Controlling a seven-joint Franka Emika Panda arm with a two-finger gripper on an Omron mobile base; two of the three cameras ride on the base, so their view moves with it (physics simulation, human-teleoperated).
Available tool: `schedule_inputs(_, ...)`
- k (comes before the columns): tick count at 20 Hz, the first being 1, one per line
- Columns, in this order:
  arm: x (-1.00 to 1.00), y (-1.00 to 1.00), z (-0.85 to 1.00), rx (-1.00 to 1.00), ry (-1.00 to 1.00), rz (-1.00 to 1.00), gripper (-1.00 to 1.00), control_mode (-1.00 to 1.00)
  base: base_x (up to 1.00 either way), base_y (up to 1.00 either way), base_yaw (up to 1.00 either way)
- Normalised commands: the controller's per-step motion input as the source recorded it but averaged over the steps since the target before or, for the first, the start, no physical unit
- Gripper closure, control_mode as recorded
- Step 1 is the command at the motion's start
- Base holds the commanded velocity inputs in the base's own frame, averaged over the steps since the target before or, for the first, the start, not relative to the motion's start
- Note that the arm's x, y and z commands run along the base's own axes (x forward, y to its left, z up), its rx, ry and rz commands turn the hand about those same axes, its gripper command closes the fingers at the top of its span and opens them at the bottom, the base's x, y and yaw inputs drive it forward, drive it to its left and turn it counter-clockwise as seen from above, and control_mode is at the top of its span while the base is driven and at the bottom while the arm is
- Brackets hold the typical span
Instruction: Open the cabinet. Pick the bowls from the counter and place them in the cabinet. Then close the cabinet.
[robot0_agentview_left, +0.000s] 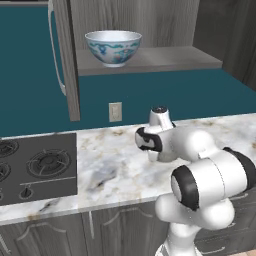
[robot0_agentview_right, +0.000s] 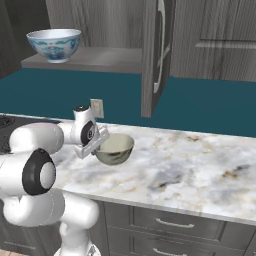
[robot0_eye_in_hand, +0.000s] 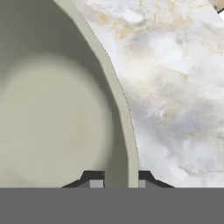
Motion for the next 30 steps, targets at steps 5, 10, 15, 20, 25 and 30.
schedule_inputs(5, -0.66, -0.12, 0.95, 0.07, -0.21, 0.06, 1.0, -1.0, 0.0, 0.0, 0.0)
schedule_inputs(10, -0.57, -0.11, 0.99, 0.02, -0.19, 0.09, 1.0, -1.0, 0.0, 0.0, 0.0)
schedule_inputs(15, -0.49, -0.12, 0.95, 0.01, -0.21, 0.15, 1.0, -1.0, 0.0, 0.0, 0.0)
schedule_inputs(20, -0.42, -0.14, 1.0, 0.09, -0.05, 0.06, 1.0, -1.0, 0.0, 0.0, 0.0)
schedule_inputs(25, -0.33, -0.12, 0.95, 0.06, -0.08, 0.0, 1.0, -1.0, 0.0, 0.0, 0.0)
schedule_inputs(30, -0.24, -0.14, 0.88, 0.07, -0.21, 0.0, 1.0, -1.0, 0.0, 0.0, 0.0)
